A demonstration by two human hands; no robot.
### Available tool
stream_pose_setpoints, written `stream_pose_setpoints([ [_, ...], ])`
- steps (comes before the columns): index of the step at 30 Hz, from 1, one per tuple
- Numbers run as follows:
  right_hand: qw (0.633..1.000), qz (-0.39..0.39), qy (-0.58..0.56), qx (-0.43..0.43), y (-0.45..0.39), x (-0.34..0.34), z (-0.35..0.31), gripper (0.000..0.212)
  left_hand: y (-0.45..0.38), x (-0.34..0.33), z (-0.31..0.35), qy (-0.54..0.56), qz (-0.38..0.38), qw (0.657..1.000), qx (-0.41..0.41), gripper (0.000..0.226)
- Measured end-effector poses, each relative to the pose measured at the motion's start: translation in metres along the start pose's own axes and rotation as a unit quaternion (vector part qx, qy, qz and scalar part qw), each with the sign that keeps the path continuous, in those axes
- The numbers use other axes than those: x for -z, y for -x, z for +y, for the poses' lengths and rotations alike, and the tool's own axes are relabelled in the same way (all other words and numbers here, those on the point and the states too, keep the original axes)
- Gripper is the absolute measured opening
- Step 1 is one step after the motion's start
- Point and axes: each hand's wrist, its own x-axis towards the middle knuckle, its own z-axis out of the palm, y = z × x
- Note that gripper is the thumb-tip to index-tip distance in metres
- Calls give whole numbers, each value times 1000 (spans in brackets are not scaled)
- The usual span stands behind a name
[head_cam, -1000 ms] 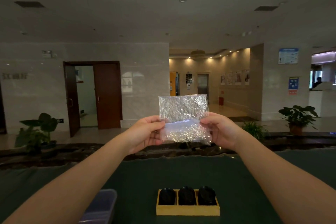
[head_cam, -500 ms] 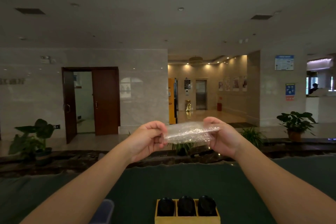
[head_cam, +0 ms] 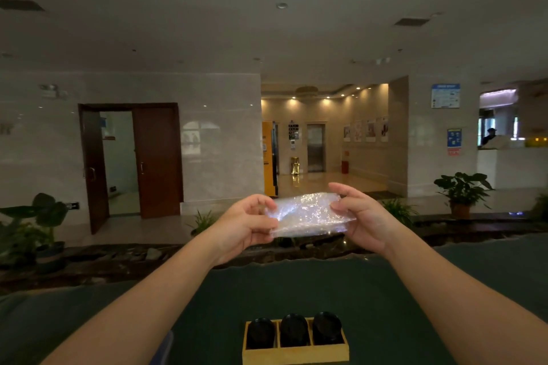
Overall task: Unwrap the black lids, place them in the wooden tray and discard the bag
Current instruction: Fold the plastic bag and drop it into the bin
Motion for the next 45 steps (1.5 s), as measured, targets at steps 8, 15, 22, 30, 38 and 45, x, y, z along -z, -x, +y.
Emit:
stream_pose_setpoints([
  [8, 987, 157, -3, -14, 30, 77, 16, 35, -60, -62, -41, -37, 16, 999, 16, 50],
  [15, 954, 295, 51, -23, 98, 184, 12, 28, -132, -168, -106, -60, -72, 994, 52, 33],
  [22, 891, 435, 133, 6, 169, 255, -1, 16, -180, -281, -175, -326, -125, 934, -82, 41],
  [30, 820, 553, 147, -6, 245, 302, 14, 31, -192, -382, -242, -366, -214, 901, -95, 58],
  [38, 725, 676, 130, -28, 324, 301, 46, 16, -184, -437, -299, -420, -374, 821, -103, 68],
  [45, 611, 788, 67, -31, 398, 262, 95, 18, -144, -476, -329, -362, -491, 784, -112, 72],
])
